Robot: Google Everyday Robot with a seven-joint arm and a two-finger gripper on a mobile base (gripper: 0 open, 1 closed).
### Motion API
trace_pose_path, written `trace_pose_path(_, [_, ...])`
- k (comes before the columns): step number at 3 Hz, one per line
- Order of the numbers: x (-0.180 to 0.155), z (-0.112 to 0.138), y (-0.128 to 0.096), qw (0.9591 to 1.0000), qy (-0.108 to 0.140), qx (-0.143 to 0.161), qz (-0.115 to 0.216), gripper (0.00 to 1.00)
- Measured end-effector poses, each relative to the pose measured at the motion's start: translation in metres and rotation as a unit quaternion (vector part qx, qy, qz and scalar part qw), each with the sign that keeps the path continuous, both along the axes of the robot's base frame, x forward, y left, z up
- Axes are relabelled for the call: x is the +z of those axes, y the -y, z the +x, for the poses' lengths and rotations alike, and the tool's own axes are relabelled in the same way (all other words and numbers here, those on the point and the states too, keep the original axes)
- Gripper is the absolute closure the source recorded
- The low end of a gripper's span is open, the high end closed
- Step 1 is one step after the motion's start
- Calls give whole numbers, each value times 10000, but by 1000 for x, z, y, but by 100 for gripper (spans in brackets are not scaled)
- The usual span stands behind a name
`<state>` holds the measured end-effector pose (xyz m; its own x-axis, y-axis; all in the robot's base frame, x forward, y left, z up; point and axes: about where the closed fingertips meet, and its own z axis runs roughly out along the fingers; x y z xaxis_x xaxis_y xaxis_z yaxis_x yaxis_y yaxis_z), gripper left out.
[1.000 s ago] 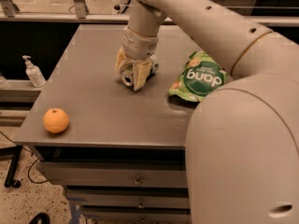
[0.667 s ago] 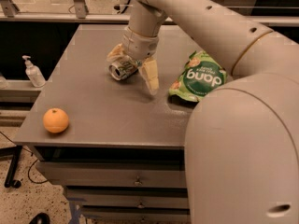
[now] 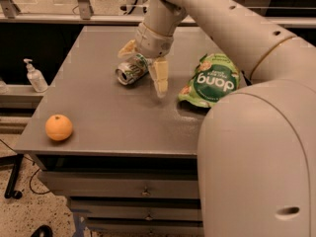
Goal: Knock 7up can over
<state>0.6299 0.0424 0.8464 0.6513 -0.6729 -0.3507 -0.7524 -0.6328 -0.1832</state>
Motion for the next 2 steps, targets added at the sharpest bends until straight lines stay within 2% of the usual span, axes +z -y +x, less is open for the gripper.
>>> trace_pose_path(1, [16, 15, 10, 9948, -279, -713, 669, 0])
trace_pose_path(2, [30, 27, 23, 9786, -623, -1415, 1361, 0])
